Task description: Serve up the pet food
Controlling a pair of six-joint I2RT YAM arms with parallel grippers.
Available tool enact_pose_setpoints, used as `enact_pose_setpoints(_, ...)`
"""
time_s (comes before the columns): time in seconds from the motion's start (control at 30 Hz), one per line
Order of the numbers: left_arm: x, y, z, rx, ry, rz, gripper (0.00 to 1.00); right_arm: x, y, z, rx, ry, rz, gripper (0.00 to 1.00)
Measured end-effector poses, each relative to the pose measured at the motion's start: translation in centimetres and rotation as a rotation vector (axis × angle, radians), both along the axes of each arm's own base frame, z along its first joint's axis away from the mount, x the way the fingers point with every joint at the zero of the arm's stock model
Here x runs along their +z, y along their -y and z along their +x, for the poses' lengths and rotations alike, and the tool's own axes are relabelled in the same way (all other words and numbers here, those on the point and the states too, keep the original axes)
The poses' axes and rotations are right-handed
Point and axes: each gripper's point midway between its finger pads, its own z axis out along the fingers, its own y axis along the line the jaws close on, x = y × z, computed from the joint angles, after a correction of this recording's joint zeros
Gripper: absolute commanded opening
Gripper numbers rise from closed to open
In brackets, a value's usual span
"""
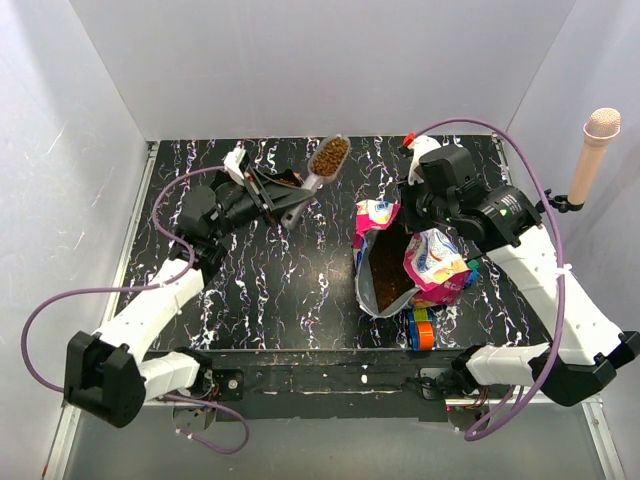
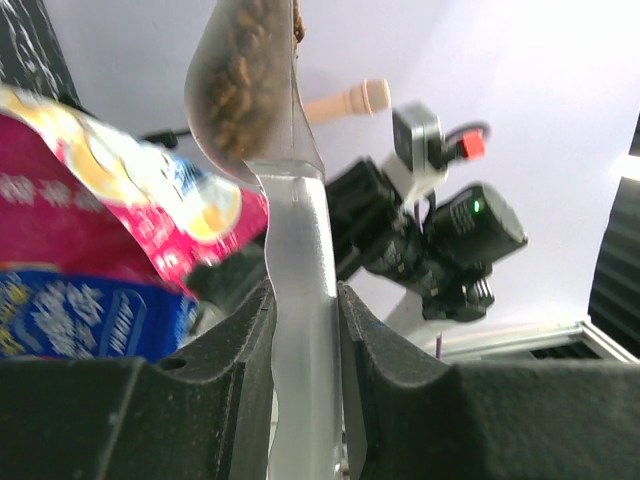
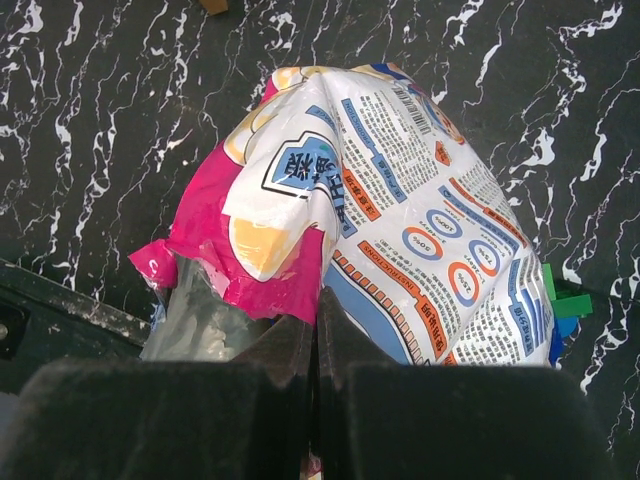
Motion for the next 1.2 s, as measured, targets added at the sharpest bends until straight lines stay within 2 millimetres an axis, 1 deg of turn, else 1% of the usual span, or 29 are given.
enact_pose_setpoints(0.2,-0.8,-3.6,6.1,0.100,-0.014,-0.001,0.00,0.0,0.1,-1.0,0.011,-0.022,0.016,0.01)
enact_pose_setpoints(0.23,-1.0,-4.1,6.9,0.111,-0.015,0.000,0.00,0.0,0.1,-1.1,0.012,-0.025,0.018,0.01)
enact_pose_setpoints(0.33,-1.5,-6.5,9.2,0.161,-0.008,0.002,0.00,0.1,0.1,-1.2,0.016,-0.028,0.021,0.01)
enact_pose_setpoints(0.53,-2.7,-11.1,12.1,0.250,0.011,-0.017,0.00,0.0,0.0,-1.4,0.024,-0.033,0.028,0.01)
enact_pose_setpoints(0.63,-4.3,-13.5,13.6,0.295,-0.012,-0.016,0.00,0.1,0.0,-1.4,0.025,-0.033,0.030,0.01)
enact_pose_setpoints(0.73,-6.3,-15.2,15.1,0.329,-0.052,-0.013,0.00,0.1,0.0,-1.4,0.025,-0.033,0.030,0.01)
enact_pose_setpoints(0.87,-8.9,-16.4,16.5,0.343,-0.102,-0.012,0.00,0.1,0.0,-1.4,0.024,-0.032,0.029,0.01)
enact_pose_setpoints(0.97,-10.8,-17.2,17.1,0.356,-0.139,-0.012,0.00,0.1,0.0,-1.4,0.024,-0.031,0.027,0.01)
enact_pose_setpoints(1.03,-11.8,-18.1,17.1,0.375,-0.159,-0.016,0.00,0.1,0.1,-1.4,0.024,-0.030,0.026,0.01)
enact_pose_setpoints(1.2,-14.6,-20.6,16.3,0.437,-0.216,-0.037,0.00,0.0,0.2,-1.6,0.023,-0.027,0.028,0.01)
